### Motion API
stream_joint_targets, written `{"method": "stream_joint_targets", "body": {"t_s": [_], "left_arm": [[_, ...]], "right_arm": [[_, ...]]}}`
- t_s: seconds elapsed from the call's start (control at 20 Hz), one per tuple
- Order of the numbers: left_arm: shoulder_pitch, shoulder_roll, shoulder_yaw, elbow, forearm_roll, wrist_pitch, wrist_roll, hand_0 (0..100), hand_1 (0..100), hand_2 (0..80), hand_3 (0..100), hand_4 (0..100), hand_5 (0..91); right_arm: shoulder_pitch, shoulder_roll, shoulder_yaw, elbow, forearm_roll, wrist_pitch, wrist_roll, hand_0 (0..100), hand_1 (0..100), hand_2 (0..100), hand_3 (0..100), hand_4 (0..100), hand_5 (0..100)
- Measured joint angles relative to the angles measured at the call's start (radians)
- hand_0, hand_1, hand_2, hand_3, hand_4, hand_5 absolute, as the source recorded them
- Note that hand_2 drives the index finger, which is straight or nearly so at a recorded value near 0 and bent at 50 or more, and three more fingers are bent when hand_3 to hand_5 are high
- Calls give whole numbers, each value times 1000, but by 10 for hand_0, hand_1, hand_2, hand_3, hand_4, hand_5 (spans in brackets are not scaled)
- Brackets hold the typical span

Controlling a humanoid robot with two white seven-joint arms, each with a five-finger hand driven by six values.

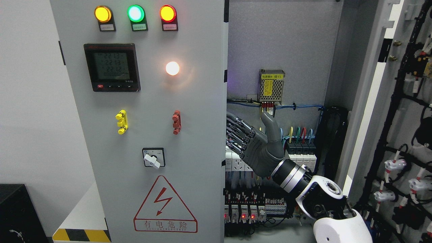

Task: Open door with both hands
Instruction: 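Pull the indicator-light door outward with the right hand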

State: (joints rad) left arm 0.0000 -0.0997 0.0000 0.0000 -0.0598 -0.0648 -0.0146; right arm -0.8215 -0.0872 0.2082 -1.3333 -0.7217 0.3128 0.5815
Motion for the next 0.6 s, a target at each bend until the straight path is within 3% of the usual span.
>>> {"method": "stream_joint_targets", "body": {"t_s": [0.2, 0.6], "left_arm": [[0, 0, 0, 0, 0, 0, 0, 0, 0, 0, 0, 0, 0], [0, 0, 0, 0, 0, 0, 0, 0, 0, 0, 0, 0, 0]], "right_arm": [[-3, 0, 10, -3, 0, 1, 51, 0, 0, 0, 0, 0, 0], [-3, 0, 20, -8, -1, -1, 59, 0, 0, 0, 0, 0, 0]]}}
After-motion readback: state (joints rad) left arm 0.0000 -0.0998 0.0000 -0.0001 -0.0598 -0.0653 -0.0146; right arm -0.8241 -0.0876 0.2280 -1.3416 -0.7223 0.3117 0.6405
